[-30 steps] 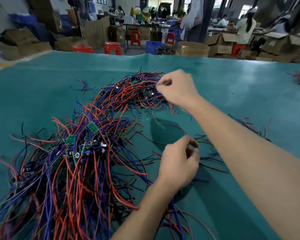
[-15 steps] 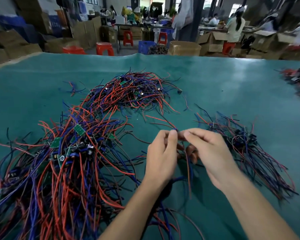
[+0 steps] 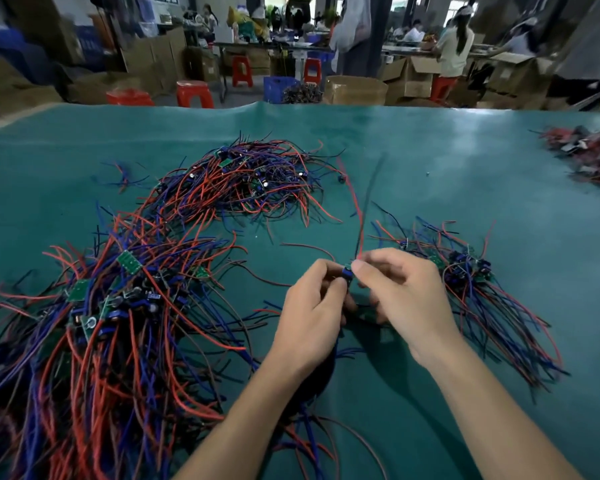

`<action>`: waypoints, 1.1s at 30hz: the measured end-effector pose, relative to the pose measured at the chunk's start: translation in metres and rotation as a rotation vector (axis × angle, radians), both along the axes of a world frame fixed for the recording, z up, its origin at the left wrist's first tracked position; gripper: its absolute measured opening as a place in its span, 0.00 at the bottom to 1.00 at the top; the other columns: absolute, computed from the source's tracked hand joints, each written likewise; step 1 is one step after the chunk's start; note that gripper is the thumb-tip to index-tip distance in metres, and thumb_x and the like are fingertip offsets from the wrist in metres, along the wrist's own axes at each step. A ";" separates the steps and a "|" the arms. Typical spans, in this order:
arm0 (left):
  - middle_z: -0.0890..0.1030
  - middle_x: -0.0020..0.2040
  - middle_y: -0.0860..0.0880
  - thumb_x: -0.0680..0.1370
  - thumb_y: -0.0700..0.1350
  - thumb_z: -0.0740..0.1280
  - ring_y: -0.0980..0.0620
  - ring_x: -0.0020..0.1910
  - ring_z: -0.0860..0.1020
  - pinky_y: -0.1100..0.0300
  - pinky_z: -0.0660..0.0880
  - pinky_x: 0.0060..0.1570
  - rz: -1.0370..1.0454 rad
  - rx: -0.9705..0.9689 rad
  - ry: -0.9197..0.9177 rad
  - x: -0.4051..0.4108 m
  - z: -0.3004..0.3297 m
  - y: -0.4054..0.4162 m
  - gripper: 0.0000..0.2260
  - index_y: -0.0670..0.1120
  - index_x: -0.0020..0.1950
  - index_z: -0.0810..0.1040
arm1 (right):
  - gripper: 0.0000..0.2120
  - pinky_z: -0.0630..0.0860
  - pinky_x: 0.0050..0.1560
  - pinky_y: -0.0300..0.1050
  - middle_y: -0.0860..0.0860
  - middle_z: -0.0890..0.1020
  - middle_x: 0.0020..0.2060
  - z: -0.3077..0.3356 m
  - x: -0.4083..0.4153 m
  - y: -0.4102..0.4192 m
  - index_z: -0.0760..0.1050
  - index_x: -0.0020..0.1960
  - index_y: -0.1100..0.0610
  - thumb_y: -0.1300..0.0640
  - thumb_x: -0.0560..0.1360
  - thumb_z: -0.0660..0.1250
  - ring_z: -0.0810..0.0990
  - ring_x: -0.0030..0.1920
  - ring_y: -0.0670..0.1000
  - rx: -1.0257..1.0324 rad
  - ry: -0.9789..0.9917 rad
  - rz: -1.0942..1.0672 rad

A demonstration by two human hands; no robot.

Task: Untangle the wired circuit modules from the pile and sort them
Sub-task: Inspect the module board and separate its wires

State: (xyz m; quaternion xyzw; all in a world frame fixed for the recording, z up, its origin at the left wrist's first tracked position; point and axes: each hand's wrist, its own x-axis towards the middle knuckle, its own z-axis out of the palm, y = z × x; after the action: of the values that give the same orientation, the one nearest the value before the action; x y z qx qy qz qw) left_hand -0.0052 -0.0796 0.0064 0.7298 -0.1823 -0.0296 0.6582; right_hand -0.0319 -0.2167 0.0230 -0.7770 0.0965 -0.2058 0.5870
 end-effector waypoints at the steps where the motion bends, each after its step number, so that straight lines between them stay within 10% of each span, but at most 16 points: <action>1: 0.81 0.35 0.50 0.82 0.39 0.60 0.52 0.32 0.74 0.53 0.75 0.39 -0.026 0.018 -0.022 0.000 0.000 0.000 0.06 0.47 0.51 0.76 | 0.04 0.72 0.26 0.42 0.54 0.85 0.36 0.000 0.000 0.001 0.86 0.44 0.51 0.57 0.76 0.74 0.76 0.29 0.46 0.080 0.008 0.042; 9: 0.79 0.28 0.52 0.81 0.39 0.65 0.55 0.27 0.72 0.57 0.71 0.33 -0.028 0.104 -0.054 0.003 -0.005 -0.002 0.06 0.47 0.47 0.80 | 0.08 0.72 0.28 0.40 0.55 0.86 0.37 -0.002 0.004 -0.007 0.88 0.39 0.51 0.62 0.73 0.77 0.75 0.29 0.48 0.184 -0.118 -0.001; 23: 0.78 0.28 0.52 0.82 0.41 0.62 0.53 0.29 0.74 0.54 0.76 0.37 0.074 0.121 -0.063 0.004 -0.010 -0.002 0.08 0.48 0.44 0.76 | 0.06 0.75 0.32 0.50 0.42 0.80 0.28 0.019 -0.009 -0.085 0.79 0.38 0.48 0.53 0.75 0.70 0.77 0.27 0.43 0.213 -0.525 -0.784; 30: 0.79 0.29 0.48 0.82 0.38 0.62 0.52 0.25 0.74 0.58 0.74 0.30 0.061 0.021 -0.051 0.002 -0.007 -0.004 0.07 0.44 0.44 0.74 | 0.13 0.74 0.35 0.39 0.43 0.86 0.36 0.005 -0.003 -0.011 0.85 0.44 0.49 0.41 0.68 0.72 0.82 0.34 0.42 -0.174 -0.027 0.046; 33: 0.80 0.29 0.47 0.81 0.39 0.63 0.53 0.26 0.76 0.60 0.74 0.31 0.028 0.078 -0.108 0.001 -0.004 -0.003 0.09 0.47 0.41 0.75 | 0.07 0.74 0.37 0.40 0.44 0.87 0.38 -0.001 -0.001 0.002 0.84 0.44 0.49 0.48 0.68 0.75 0.83 0.37 0.43 -0.128 -0.065 0.079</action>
State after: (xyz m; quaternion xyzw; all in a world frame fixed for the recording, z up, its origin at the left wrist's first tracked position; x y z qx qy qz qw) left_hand -0.0043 -0.0826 0.0023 0.7579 -0.2059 0.0121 0.6189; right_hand -0.0332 -0.2152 0.0221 -0.8090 0.0335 -0.2133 0.5468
